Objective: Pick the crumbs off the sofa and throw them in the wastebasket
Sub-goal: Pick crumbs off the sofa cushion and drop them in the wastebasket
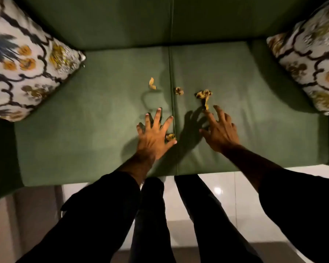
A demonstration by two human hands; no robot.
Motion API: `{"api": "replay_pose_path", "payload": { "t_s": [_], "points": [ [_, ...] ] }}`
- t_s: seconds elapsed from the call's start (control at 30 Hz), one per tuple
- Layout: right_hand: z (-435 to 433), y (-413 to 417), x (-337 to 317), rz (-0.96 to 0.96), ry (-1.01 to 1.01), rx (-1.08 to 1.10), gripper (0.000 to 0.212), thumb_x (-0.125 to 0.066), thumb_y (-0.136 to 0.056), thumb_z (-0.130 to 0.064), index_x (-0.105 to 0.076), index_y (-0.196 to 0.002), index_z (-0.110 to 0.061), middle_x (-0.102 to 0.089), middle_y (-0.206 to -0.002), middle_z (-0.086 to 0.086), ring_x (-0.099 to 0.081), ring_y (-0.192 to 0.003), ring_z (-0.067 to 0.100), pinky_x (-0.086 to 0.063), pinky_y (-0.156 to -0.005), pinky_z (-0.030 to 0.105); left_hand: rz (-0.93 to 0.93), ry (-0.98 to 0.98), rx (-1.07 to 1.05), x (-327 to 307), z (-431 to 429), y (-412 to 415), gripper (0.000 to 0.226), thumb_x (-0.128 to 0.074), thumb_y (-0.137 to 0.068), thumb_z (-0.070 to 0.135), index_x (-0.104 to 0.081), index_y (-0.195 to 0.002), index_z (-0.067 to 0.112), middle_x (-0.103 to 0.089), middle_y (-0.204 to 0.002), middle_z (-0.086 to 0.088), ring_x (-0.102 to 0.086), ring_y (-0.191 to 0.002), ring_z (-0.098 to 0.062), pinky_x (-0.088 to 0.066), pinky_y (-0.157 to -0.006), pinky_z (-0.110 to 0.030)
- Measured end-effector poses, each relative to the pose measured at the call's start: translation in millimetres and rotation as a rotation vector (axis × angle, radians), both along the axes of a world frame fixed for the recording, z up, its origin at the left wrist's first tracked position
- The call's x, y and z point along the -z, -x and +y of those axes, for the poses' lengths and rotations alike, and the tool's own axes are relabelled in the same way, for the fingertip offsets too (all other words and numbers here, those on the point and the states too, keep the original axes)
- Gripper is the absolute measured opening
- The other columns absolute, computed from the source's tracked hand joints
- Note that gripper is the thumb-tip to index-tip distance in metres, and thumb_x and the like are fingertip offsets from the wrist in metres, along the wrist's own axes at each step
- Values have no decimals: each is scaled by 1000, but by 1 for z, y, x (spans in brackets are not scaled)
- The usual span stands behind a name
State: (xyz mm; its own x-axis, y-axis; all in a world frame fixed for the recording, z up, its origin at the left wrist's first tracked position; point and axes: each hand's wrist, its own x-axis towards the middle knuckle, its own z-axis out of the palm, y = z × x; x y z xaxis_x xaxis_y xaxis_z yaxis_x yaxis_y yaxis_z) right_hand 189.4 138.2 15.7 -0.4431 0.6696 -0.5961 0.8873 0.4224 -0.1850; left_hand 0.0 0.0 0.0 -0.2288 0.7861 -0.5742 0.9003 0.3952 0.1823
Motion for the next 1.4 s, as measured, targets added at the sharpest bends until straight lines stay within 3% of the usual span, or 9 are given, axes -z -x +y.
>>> {"api": "replay_pose_path", "payload": {
  "t_s": [0.27,0.47,0.67,0.77,0.97,1.07,1.13,1.23,1.4],
  "points": [
    [-13,-22,69,81,11,123,36,-57,-99,-25,-50,-134,-20,-30,-150,15,-41,-129,40,-54,-97,51,72,-205,163,67,-9,-15,32,-58,-95,42,-55,-117,20,-52,-136,-9,-55,-112,-29,-49,-84,-42],
    [-30,-24,80,190,-61,278,20,-52,-100,-12,-63,-116,-6,-41,-139,19,-57,-116,36,-55,-100,42,-180,-243,-50,78,-12,-27,12,-50,-100,13,-56,-109,7,-52,-122,-16,-54,-112,-35,-44,-90,-45],
    [-91,-8,74,256,-45,414,21,-54,-93,-8,-72,-103,-9,-54,-122,19,-63,-101,31,-48,-91,28,-199,-257,-385,70,-36,-44,16,-50,-100,17,-60,-102,6,-59,-114,-16,-61,-100,-37,-39,-82,-42],
    [-152,15,69,301,2,356,18,-58,-90,-7,-73,-99,-11,-58,-114,18,-62,-99,32,-41,-86,17,-298,-177,-632,70,-86,-53,17,-50,-102,19,-57,-106,4,-55,-124,-17,-60,-105,-41,-43,-86,-49],
    [-276,67,59,352,91,76,15,-62,-94,-14,-73,-101,-7,-67,-105,21,-63,-99,38,-47,-89,37,-362,-279,-1232,61,-219,-37,14,-61,-96,15,-61,-95,1,-61,-106,-20,-61,-99,-38,-36,-80,-35],
    [-332,92,56,357,190,-25,12,-66,-94,-15,-74,-100,-9,-70,-101,19,-68,-94,39,-55,-88,44,-358,-236,-1499,61,-300,-21,11,-64,-93,17,-65,-91,6,-67,-99,-18,-66,-93,-36,-49,-78,-35],
    [-372,110,55,334,281,-94,12,-67,-93,-16,-74,-100,-9,-73,-98,11,-70,-88,31,-55,-86,29,-379,-263,-1718,64,-353,-12,8,-69,-91,15,-67,-84,12,-72,-90,-16,-71,-80,-35,-59,-71,-44],
    [-426,135,60,367,429,-111,6,-71,-90,-12,-74,-94,-8,-69,-86,-6,-67,-76,15,-43,-71,-3,-372,-310,-2093,67,-416,-1,18,-75,-87,17,-65,-73,23,-72,-80,-6,-68,-49,-15,-56,-44,-26],
    [-500,171,88,209,660,-13,18,-71,-91,-26,-76,-99,-11,-80,-99,7,-75,-90,27,-58,-88,46,-363,-519,-2530,81,-478,19,19,-75,-87,7,-68,-76,21,-69,-79,-2,-65,-75,-23,-54,-47,-22]
  ]
}}
